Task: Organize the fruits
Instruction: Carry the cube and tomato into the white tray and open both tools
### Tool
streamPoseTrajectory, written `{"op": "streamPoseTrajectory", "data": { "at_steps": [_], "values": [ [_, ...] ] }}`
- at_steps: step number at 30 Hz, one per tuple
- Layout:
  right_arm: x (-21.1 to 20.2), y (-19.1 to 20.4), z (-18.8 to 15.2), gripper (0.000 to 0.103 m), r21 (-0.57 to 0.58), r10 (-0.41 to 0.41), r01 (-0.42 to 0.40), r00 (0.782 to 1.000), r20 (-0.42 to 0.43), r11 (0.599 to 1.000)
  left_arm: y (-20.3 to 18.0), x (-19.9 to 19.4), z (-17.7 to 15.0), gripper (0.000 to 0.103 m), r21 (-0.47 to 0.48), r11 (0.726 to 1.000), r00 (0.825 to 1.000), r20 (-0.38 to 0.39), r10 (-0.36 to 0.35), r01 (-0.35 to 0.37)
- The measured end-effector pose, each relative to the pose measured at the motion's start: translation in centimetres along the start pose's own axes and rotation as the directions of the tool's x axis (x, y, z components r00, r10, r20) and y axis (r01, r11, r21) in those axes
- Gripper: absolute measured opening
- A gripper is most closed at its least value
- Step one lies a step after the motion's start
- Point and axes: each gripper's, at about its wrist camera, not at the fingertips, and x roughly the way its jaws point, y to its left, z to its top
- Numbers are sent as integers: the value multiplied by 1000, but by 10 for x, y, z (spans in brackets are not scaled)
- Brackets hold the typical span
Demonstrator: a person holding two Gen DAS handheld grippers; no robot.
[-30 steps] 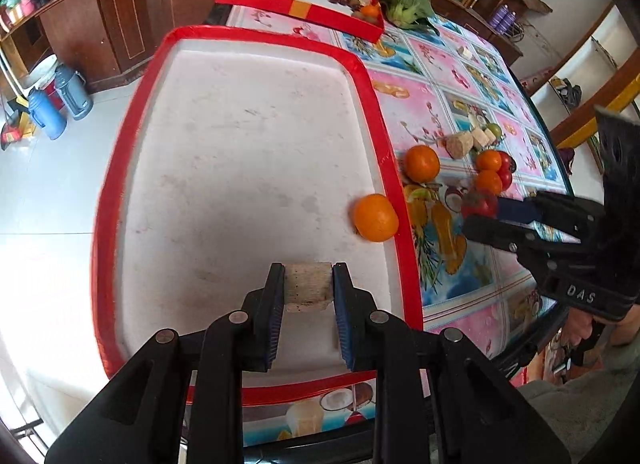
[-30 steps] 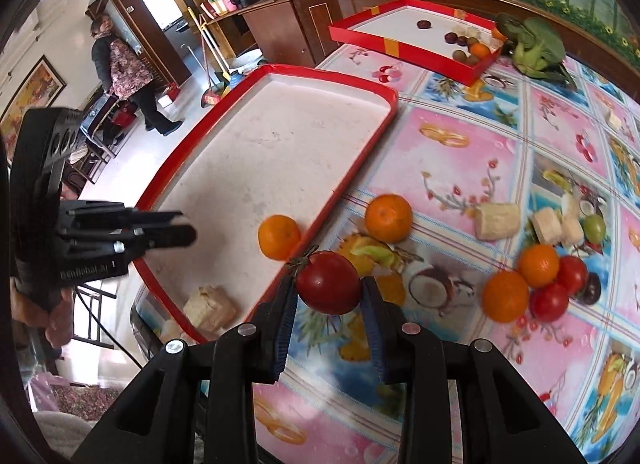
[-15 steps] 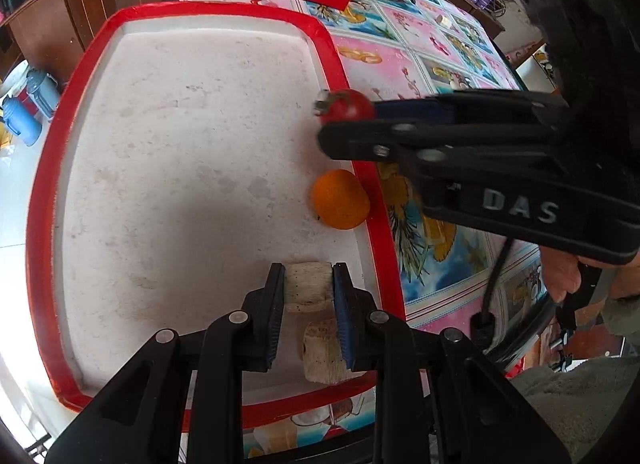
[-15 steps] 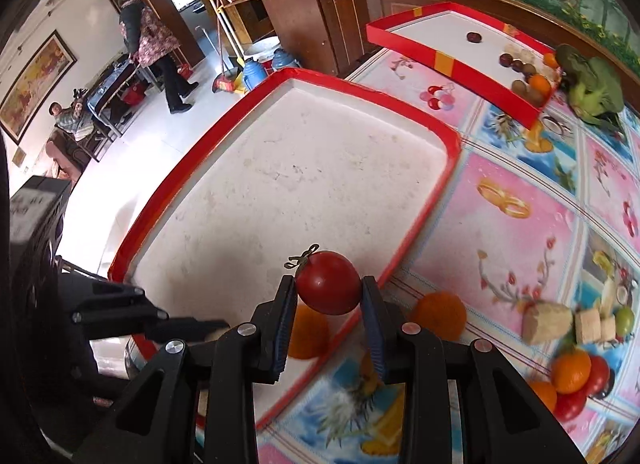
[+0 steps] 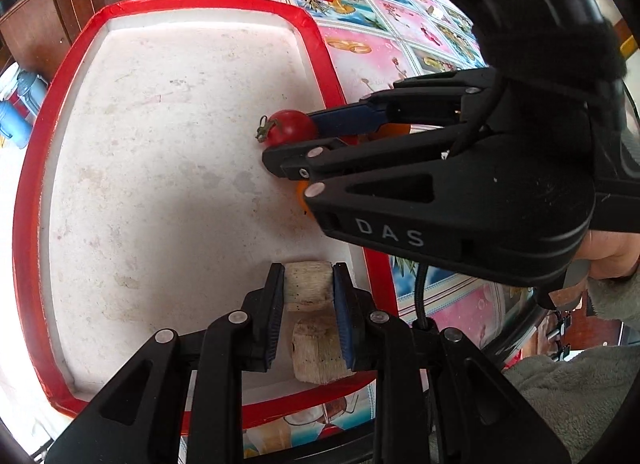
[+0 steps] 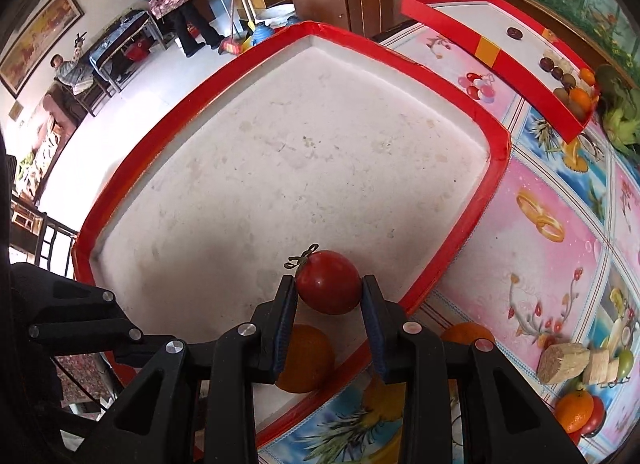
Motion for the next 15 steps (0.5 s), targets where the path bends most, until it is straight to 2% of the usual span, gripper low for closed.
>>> {"op": "streamPoseTrajectory", "data": {
  "at_steps": [5,9,10,12,15],
  "values": [
    [1,0,-1,34,4,2,-2,1000,-2,1000,0,0,-4,27,-11,1000,1000,-8,-9,9],
    [-1,1,-2,35,8,0,0,1000,-1,1000,-1,-3,-8,49,-24,1000,1000,-1,-13,13],
    [-3,2,-2,39,9,2,-2,1000,1,1000,-1,-3,-9,52,-27,1000,1000,0,-9,9],
    [-7,3,-3,47,10,3,-3,1000,16,1000,-1,-4,-10,52,-36,999,1000,2,-11,11],
    [-17,4,-6,48,12,-2,1,999,41,1000,1,-8,-15,52,-51,999,1000,4,-12,12]
  ]
}}
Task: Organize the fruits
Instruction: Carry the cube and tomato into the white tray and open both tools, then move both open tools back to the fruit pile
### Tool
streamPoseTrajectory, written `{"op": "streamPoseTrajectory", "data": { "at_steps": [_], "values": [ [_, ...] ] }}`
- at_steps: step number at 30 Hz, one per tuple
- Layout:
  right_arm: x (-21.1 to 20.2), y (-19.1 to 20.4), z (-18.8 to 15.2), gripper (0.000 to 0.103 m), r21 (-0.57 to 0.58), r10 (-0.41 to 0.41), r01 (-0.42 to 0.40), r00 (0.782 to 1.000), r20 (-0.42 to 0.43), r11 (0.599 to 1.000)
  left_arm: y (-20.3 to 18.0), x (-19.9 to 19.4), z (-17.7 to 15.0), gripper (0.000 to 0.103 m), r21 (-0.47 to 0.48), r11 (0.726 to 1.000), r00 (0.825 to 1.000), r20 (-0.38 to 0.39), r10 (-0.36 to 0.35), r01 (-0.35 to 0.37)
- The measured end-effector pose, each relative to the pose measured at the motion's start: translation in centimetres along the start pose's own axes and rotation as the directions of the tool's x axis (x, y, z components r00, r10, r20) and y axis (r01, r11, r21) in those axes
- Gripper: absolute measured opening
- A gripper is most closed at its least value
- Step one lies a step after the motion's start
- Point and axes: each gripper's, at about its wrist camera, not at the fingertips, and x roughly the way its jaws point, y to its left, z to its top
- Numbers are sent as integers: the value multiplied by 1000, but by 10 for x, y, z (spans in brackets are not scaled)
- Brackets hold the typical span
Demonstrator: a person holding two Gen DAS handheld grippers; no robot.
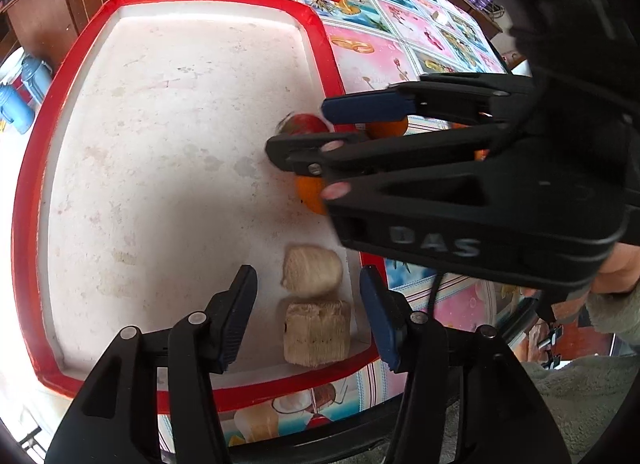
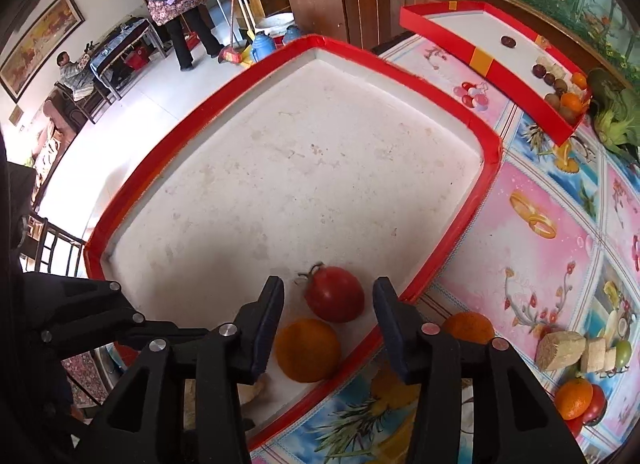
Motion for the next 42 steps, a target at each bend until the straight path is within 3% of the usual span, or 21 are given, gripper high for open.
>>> {"op": "streamPoseTrajectory", "data": {
  "at_steps": [3,6,10,19,23,26,34,42],
  "values": [
    [-14,-1,-5,48,14,9,-9,1000,27,1000,0,-8,-7,53,0,1000,1000,6,3,-3],
    [-28,-7,-12,52,44,14,-16,999,47,999,-3,-14,-8,65,-3,1000,1000,10,5,-5],
    [-49,-14,-29,60,82,18,-24,997,75,996,-7,-22,-11,66,-8,1000,1000,12,-10,10],
    [-69,-45,-80,69,226,-11,-6,997,75,974,-27,-19,0,66,13,1000,1000,12,-20,20],
    [-73,-63,-101,71,304,-33,12,997,64,952,-40,-18,5,66,47,999,1000,7,-21,21],
    [-80,-76,-116,73,360,-54,29,997,61,932,-48,-17,8,76,66,997,1000,9,-26,25],
    [-100,-116,-163,74,508,-116,70,991,60,859,-67,-9,27,76,97,994,998,0,-56,56],
    [-112,-141,-193,74,571,-144,89,988,53,816,-91,3,66,76,194,981,1000,-5,-21,22]
  ]
}}
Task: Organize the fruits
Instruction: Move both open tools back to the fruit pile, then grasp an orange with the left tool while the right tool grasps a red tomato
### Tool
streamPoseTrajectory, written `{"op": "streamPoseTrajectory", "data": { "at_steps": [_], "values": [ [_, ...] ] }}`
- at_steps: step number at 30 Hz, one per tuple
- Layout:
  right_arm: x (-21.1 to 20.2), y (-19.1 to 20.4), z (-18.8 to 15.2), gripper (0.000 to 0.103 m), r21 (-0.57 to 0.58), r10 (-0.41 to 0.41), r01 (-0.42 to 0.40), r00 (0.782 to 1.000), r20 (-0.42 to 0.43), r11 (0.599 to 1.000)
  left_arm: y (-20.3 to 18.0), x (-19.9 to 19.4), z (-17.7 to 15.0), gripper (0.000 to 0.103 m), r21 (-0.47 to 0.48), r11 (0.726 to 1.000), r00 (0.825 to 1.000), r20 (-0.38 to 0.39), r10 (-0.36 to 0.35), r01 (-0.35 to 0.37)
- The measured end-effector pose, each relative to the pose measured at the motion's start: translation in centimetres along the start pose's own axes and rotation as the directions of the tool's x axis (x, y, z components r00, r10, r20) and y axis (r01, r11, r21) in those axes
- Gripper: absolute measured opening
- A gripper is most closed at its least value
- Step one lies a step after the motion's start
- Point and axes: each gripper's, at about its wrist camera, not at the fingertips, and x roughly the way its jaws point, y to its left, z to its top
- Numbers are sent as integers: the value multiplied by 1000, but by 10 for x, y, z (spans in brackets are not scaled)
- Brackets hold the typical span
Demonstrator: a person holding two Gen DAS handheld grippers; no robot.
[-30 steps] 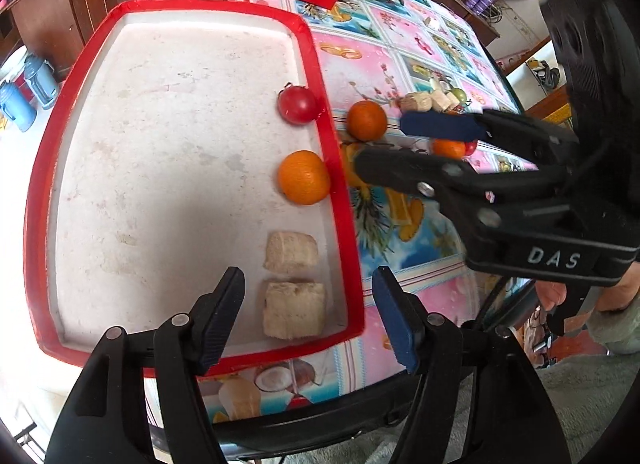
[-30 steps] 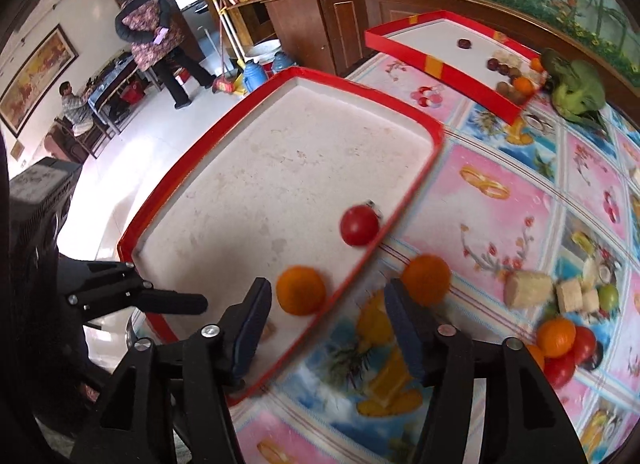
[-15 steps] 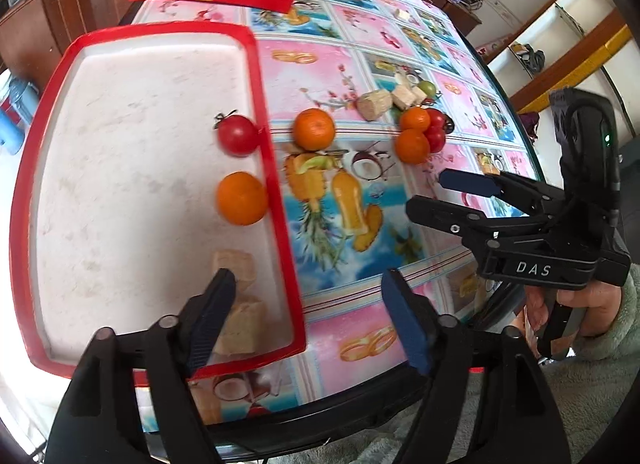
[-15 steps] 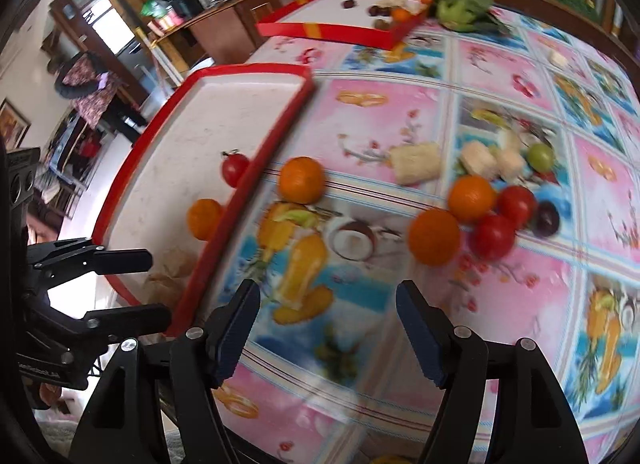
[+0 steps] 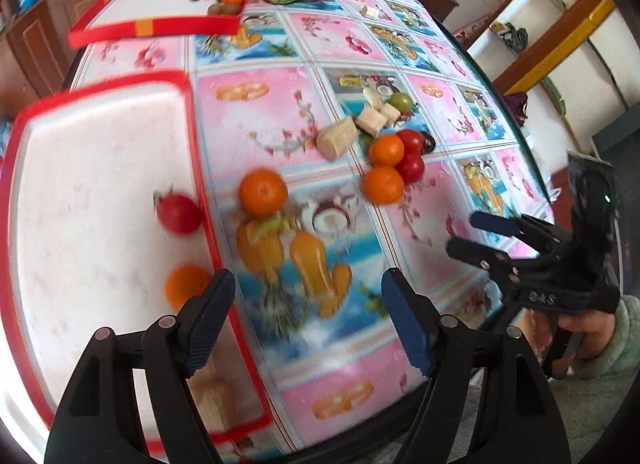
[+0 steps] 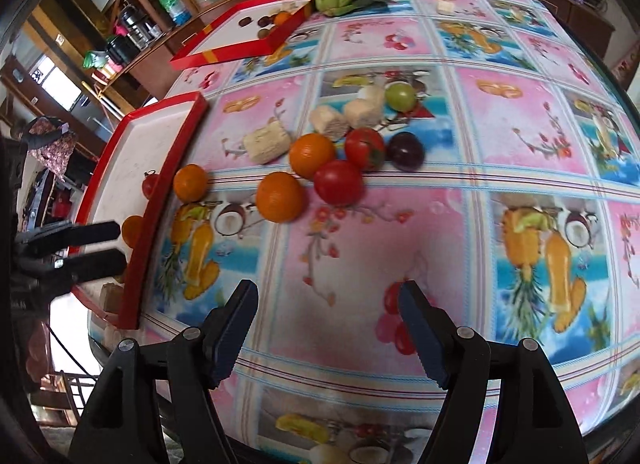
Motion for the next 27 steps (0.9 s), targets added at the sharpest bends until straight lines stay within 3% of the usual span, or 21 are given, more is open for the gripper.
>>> {"op": "streamPoseTrajectory", "data": {
  "at_steps": [11,14,15,16,19,24,27],
  "values": [
    [-5,-24,13,74,58,-9,7,999,37,998,0,34,52,75,124,989,995,-48,91,-84],
    [-4,-26,25,69,42,-24,22,999,47,999,-1,42,55,75,158,982,991,-68,115,-103],
    [-3,-27,28,61,40,-24,23,999,44,999,-1,44,56,75,170,979,990,-69,123,-110],
    [-1,-27,32,54,39,-16,15,999,35,999,-2,46,56,72,183,976,989,-72,132,-117],
    [8,-24,38,47,42,10,-10,1000,13,999,-4,51,55,65,209,970,985,-86,148,-127],
    [17,-7,46,47,-1,28,-28,1000,7,1000,-3,55,53,65,218,968,984,-97,152,-128],
    [25,-1,51,47,-19,17,-17,1000,-4,1000,0,58,53,57,209,969,982,-108,155,-130]
  ]
}}
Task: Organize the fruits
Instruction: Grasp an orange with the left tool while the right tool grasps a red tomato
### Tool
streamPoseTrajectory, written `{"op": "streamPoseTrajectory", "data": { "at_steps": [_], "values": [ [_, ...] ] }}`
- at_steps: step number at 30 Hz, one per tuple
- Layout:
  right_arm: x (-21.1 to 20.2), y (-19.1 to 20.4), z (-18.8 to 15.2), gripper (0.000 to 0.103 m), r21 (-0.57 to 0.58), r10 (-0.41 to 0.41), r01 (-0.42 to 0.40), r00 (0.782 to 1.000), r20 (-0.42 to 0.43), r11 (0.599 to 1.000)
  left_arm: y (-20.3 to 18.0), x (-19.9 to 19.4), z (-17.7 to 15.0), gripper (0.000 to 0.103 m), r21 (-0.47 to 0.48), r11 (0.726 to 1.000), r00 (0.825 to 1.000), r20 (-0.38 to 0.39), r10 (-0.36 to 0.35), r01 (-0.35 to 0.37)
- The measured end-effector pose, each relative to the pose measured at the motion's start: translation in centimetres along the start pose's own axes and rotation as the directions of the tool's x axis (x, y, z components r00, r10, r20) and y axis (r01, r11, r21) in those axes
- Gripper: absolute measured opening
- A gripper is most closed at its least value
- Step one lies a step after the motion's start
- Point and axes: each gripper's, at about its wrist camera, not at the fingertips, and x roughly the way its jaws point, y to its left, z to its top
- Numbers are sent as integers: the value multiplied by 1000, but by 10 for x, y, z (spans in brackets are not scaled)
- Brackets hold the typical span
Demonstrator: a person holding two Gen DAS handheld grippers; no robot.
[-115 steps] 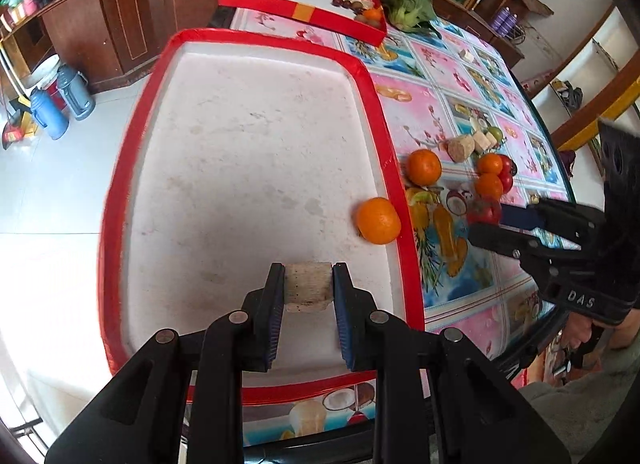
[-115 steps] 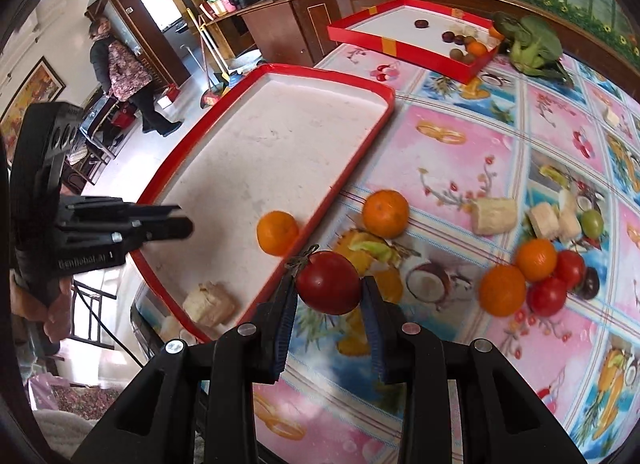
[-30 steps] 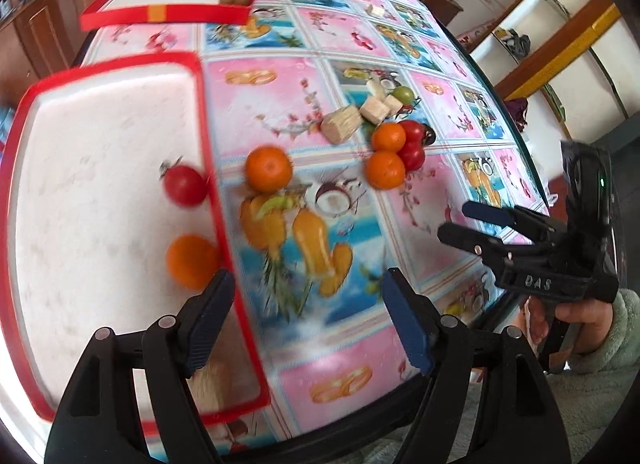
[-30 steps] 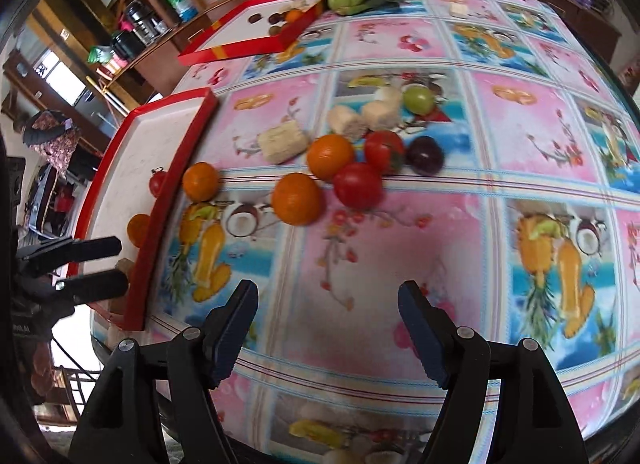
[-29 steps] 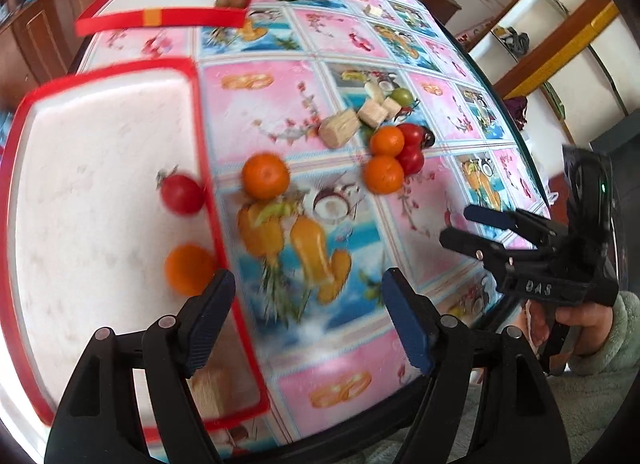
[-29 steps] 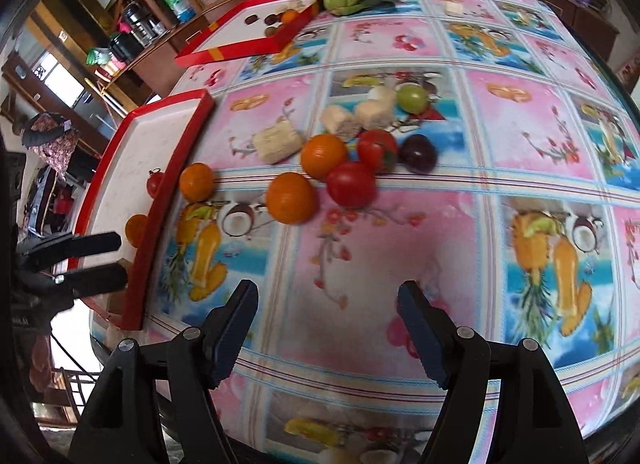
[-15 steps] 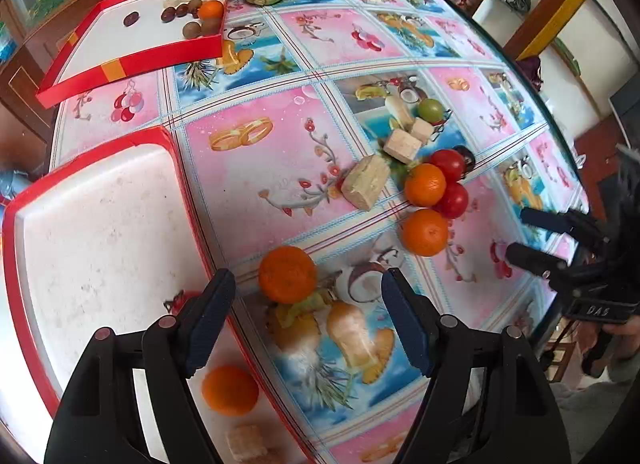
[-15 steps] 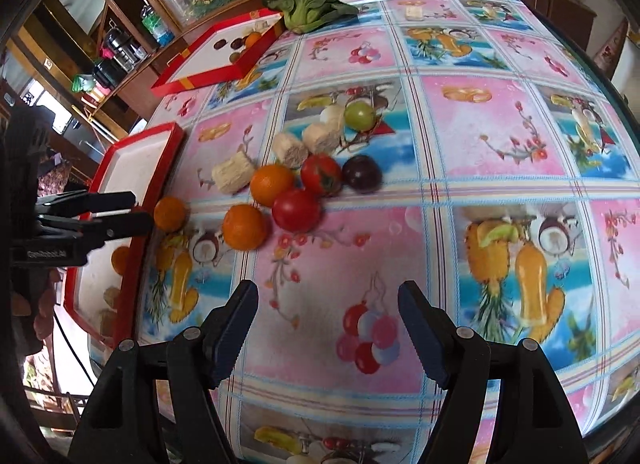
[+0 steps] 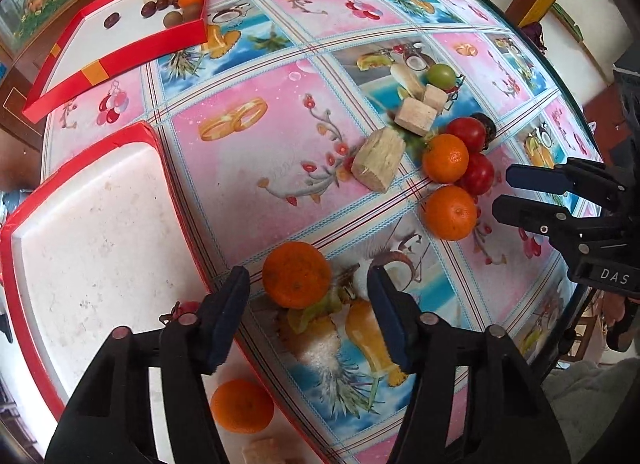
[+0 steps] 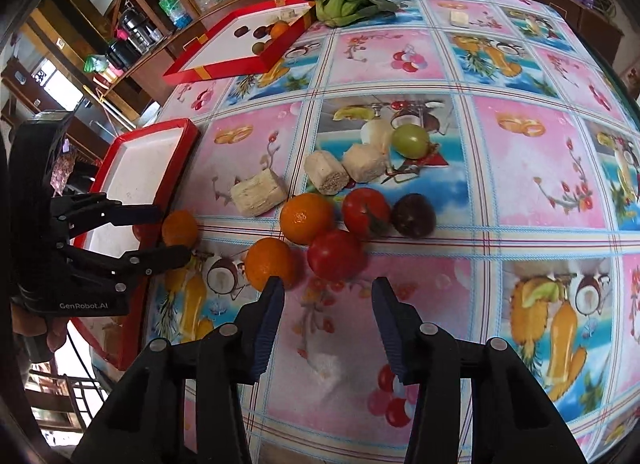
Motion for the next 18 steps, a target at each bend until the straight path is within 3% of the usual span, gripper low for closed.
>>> {"op": "streamPoseTrajectory", "data": {
  "at_steps": [2,6,18],
  "values": [
    [5,1,3,47,-2,-5,5,1000,-5,1000,0,3,0,54,-1,1000,1000,3,5,-5],
    [13,3,7,47,-8,-13,13,1000,-13,1000,-1,7,0,34,0,1000,1000,1,15,-15],
    [15,-2,12,40,29,-12,12,1000,-6,1000,-20,4,-20,34,-55,990,992,-1,-127,126]
  ]
}}
